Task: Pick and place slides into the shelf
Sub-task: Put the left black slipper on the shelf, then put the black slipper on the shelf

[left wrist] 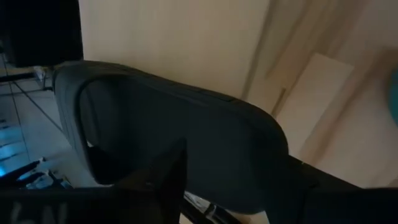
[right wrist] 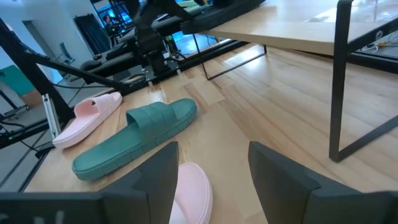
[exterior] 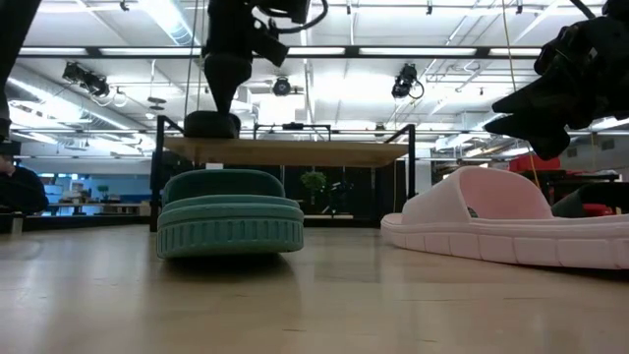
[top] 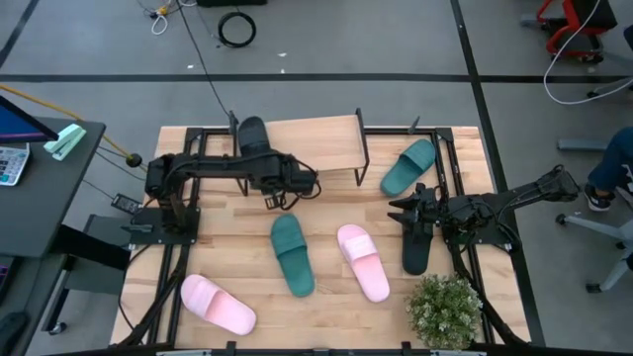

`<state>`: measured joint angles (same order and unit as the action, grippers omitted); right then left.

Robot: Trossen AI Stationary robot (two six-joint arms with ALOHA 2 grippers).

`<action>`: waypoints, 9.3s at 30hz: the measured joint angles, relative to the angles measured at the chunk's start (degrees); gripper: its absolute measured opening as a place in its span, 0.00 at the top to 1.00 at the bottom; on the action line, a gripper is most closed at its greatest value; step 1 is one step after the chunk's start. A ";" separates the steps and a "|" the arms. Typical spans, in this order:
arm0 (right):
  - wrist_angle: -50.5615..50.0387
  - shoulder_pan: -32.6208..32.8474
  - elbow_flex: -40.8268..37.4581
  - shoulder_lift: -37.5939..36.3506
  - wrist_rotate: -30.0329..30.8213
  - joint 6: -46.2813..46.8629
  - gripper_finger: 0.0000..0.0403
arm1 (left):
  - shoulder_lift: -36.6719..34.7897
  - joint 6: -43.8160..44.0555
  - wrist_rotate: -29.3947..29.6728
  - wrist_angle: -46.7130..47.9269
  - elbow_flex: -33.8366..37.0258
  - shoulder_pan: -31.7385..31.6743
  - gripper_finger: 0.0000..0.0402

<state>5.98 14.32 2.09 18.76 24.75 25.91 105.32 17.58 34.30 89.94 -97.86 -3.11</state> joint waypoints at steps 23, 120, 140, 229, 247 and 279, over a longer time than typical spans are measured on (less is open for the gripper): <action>0.00 0.00 0.00 0.00 0.01 -0.55 0.50 | 0.07 1.29 6.55 -5.02 -0.97 6.40 0.98; -23.20 16.55 48.86 43.58 -4.02 -16.05 0.58 | -3.77 10.73 6.84 -9.53 5.42 9.64 0.62; -36.11 15.44 54.75 63.03 -11.71 9.87 0.58 | -21.54 16.72 7.23 -12.19 5.44 19.71 0.62; -79.56 15.61 42.85 70.72 0.15 27.01 0.47 | -21.40 16.11 9.44 -11.75 5.49 18.66 0.62; -79.71 14.71 45.76 70.71 0.85 29.98 0.93 | -21.38 14.32 9.44 -11.75 5.49 18.66 0.64; -41.42 -1.04 87.68 72.80 20.92 -37.01 0.98 | -24.24 11.61 10.38 -10.32 5.49 18.67 0.62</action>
<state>-35.45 13.29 89.77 91.57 45.68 -11.10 81.08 29.19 44.68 79.62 -92.38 15.56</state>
